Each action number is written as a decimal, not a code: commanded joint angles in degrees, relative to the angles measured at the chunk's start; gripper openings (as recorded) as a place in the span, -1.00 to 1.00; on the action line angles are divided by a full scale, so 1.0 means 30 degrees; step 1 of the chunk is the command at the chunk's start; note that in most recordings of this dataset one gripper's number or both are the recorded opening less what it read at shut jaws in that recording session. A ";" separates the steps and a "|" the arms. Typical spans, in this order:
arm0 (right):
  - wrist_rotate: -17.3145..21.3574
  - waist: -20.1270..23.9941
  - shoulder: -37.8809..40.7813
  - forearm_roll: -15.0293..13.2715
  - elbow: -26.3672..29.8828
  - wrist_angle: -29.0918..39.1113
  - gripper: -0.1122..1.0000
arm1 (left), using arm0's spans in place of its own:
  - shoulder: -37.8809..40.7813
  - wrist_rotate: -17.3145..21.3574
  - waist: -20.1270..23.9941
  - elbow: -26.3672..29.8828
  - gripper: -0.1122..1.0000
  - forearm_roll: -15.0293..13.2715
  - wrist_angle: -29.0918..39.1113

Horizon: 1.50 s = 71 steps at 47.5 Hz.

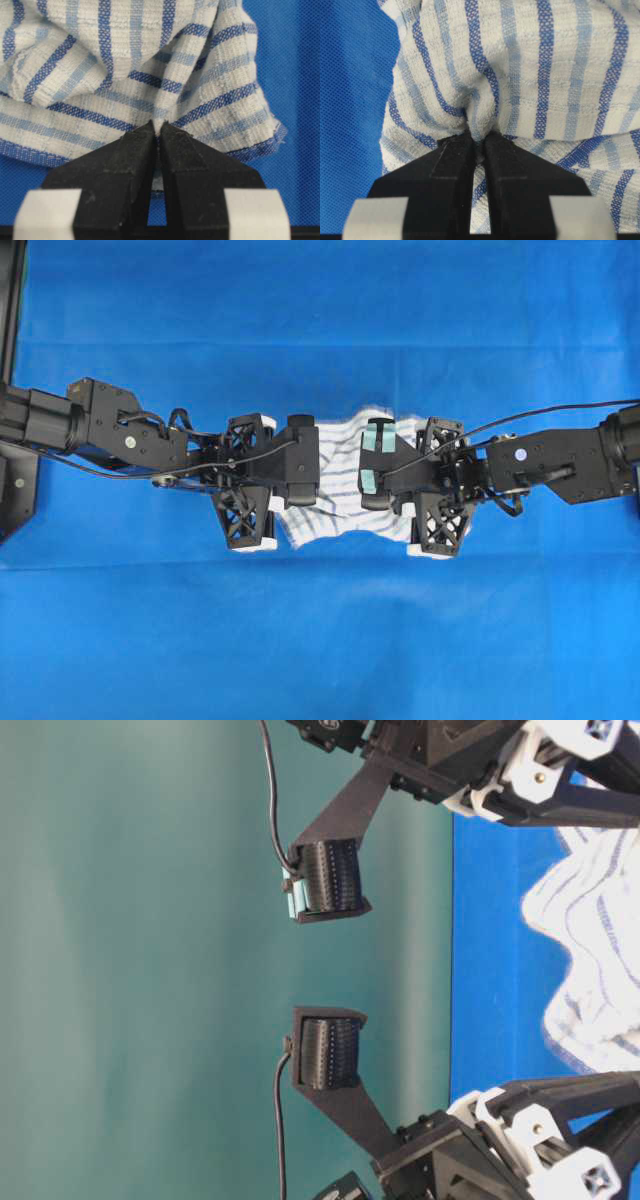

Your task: Lift the towel with both arms.

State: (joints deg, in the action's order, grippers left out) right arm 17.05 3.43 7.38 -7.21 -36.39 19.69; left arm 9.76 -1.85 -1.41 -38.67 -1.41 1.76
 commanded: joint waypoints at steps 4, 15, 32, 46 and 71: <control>0.0000 -0.0029 -0.0703 0.0029 0.0264 -0.0059 -0.66 | -0.0850 -0.0088 0.0029 0.0205 -0.77 0.0029 0.0410; 0.0029 -0.0029 -0.2344 0.0029 0.1318 0.0732 -0.66 | -0.2959 -0.0059 0.0117 0.0645 -0.77 0.0029 0.2227; -0.0381 -0.0059 -0.4893 -0.0146 0.6094 0.6416 -0.66 | -0.7559 0.0088 0.0205 0.3574 -0.77 0.0029 0.9404; -0.0879 -0.0059 -0.5566 -0.1084 1.0195 0.9990 -0.66 | -1.0488 0.0117 0.0234 0.7002 -0.77 0.0029 1.3477; -0.1846 -0.0029 -0.5947 -0.1172 1.6816 1.5381 -0.66 | -1.1572 0.0088 0.0234 1.1191 -0.77 0.0059 1.6465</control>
State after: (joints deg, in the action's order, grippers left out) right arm 11.78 3.34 -9.05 -10.55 10.99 64.51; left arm -24.26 -1.49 -0.79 -7.82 -1.32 51.24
